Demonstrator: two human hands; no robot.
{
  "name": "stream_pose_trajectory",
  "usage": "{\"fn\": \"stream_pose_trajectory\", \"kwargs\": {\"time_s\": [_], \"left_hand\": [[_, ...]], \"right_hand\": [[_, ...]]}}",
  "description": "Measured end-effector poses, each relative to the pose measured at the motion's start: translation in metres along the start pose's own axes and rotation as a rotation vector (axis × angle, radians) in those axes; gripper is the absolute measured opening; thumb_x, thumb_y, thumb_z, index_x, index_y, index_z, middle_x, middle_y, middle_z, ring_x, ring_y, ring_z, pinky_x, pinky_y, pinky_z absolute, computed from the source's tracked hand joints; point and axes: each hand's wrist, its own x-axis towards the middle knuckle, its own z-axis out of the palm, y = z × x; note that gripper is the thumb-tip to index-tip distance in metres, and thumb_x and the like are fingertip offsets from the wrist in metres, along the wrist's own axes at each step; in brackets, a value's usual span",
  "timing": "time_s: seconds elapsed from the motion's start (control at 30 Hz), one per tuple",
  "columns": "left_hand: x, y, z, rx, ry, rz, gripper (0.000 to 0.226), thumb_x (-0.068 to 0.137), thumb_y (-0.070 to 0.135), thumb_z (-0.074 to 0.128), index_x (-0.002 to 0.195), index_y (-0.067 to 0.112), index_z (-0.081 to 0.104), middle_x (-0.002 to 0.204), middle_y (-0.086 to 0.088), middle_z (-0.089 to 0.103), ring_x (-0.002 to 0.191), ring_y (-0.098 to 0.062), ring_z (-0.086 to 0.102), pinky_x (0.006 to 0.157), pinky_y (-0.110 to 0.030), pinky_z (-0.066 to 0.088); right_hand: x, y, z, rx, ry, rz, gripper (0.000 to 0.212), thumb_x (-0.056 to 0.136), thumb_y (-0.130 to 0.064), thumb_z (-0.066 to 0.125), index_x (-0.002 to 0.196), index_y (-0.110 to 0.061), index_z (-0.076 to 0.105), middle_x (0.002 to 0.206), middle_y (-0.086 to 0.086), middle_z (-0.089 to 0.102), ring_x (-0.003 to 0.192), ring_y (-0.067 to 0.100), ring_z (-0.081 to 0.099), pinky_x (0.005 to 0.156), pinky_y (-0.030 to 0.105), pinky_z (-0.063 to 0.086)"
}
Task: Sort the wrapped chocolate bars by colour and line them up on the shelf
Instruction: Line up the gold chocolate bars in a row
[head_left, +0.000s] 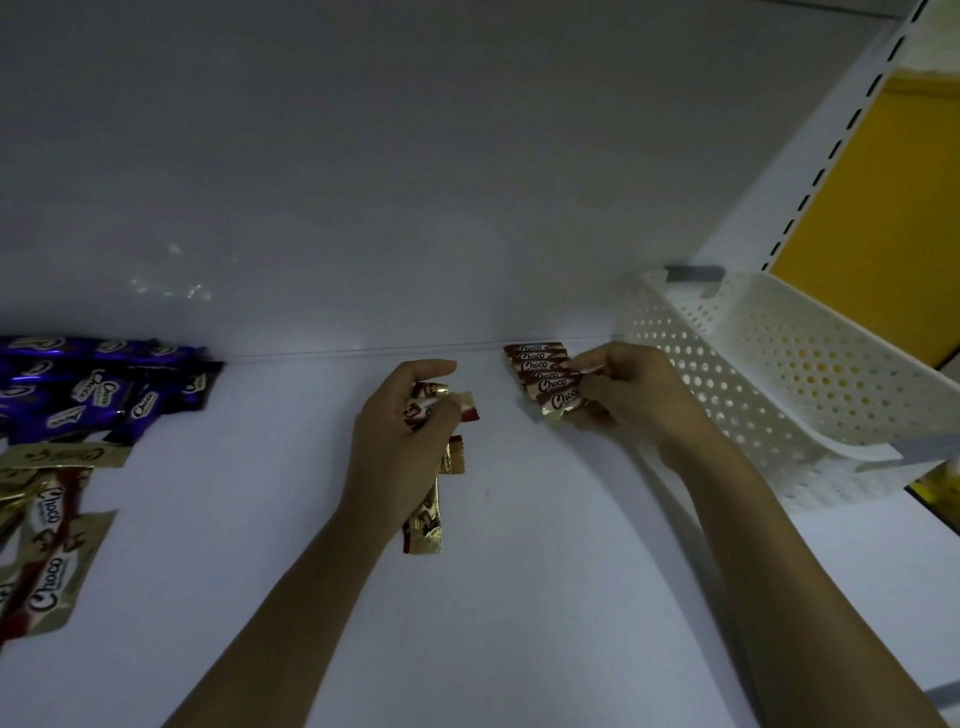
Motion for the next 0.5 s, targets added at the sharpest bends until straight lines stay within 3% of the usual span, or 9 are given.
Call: {"fn": "stream_pose_trajectory", "kwargs": {"time_s": [0.1,0.17,0.33,0.4,0.5], "left_hand": [[0.000,0.000,0.000,0.007,-0.001,-0.002,0.030,0.092,0.003,0.056,0.106,0.029,0.062,0.094,0.013,0.057,0.066,0.003,0.063,0.048,-0.015,0.050],[-0.001,0.000,0.000,0.006,-0.001,-0.001,0.030,0.092,0.003,0.056,0.106,0.029,0.061,0.095,0.013,0.057,0.068,0.004,0.063,0.048,-0.015,0.050],[0.000,-0.003,-0.001,0.017,0.001,-0.004,0.029,0.092,0.005,0.057,0.108,0.028,0.061,0.098,0.011,0.059,0.067,0.003,0.063,0.048,-0.016,0.051],[0.000,-0.002,-0.001,0.018,0.000,-0.004,0.029,0.092,0.005,0.057,0.108,0.028,0.061,0.098,0.011,0.058,0.067,0.003,0.064,0.048,-0.016,0.051],[0.000,-0.001,-0.001,0.024,0.002,0.005,0.029,0.092,0.004,0.056,0.106,0.028,0.061,0.097,0.011,0.058,0.066,0.004,0.063,0.047,-0.015,0.049]], "right_hand": [[0.002,0.006,-0.004,-0.112,-0.005,-0.019,0.020,0.083,0.007,0.061,0.073,-0.011,0.063,0.082,0.023,0.066,0.061,0.025,0.061,0.065,0.039,0.053],[0.004,0.008,-0.007,-0.259,-0.016,-0.056,0.023,0.079,0.003,0.069,0.069,-0.017,0.065,0.080,0.016,0.069,0.067,0.021,0.061,0.070,0.039,0.053],[0.005,0.008,-0.011,-0.389,-0.072,-0.058,0.012,0.077,-0.004,0.075,0.075,-0.016,0.071,0.068,0.003,0.066,0.057,0.012,0.056,0.053,0.015,0.046],[0.006,0.008,-0.012,-0.396,-0.072,-0.063,0.019,0.077,-0.003,0.074,0.069,-0.019,0.069,0.062,0.001,0.064,0.052,0.012,0.053,0.047,0.012,0.043],[0.006,0.009,-0.013,-0.374,-0.078,-0.087,0.017,0.077,-0.004,0.075,0.071,-0.019,0.070,0.069,0.008,0.068,0.058,0.015,0.056,0.051,0.016,0.044]]}}
